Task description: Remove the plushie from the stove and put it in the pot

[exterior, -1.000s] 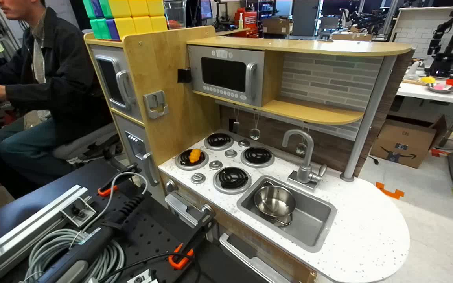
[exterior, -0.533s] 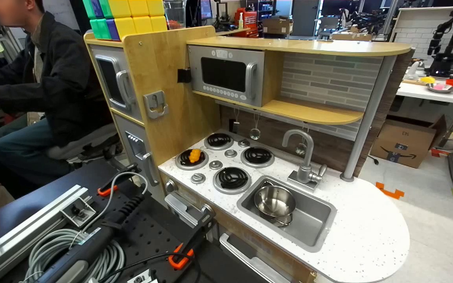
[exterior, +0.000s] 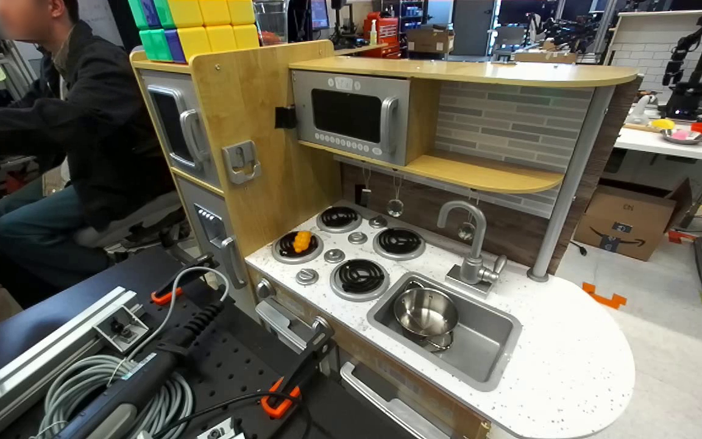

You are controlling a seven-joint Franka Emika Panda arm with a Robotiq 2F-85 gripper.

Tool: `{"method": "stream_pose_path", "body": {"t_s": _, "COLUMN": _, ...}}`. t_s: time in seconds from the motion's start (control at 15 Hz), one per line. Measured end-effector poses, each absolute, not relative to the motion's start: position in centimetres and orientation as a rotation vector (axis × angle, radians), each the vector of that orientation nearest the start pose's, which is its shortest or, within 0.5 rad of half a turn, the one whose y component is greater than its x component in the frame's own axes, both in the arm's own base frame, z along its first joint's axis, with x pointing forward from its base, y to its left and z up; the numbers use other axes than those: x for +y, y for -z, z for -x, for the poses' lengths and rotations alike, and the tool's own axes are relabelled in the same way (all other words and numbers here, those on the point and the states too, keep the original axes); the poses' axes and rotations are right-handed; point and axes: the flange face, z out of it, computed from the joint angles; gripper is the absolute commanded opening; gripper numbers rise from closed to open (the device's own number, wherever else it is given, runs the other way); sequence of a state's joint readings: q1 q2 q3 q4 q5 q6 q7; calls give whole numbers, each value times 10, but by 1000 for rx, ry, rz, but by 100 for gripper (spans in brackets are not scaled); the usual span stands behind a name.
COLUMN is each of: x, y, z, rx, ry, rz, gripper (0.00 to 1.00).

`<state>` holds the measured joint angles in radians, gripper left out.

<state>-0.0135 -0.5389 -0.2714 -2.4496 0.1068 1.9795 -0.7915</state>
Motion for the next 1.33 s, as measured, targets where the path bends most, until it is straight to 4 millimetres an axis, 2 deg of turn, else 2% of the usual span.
{"method": "stream_pose_path", "body": {"t_s": 0.33, "x": -109, "y": -482, "z": -379, "rx": -1075, "ry": 254, "rz": 2756, "gripper": 100}}
{"method": "stream_pose_path", "body": {"t_s": 0.67, "x": -106, "y": -480, "z": -380, "rx": -1119, "ry": 265, "rz": 2744, "gripper": 100}}
{"method": "stream_pose_path", "body": {"t_s": 0.8, "x": -104, "y": -472, "z": -382, "rx": -1111, "ry": 302, "rz": 2766, "gripper": 100}}
{"method": "stream_pose_path", "body": {"t_s": 1.0, "x": -85, "y": -438, "z": -391, "rx": -1072, "ry": 335, "rz": 2780, "gripper": 100}}
{"method": "stream_pose_path", "body": {"t_s": 1.33, "x": -9, "y": -345, "z": -413, "rx": -1093, "ry": 371, "rz": 2771, "gripper": 100}}
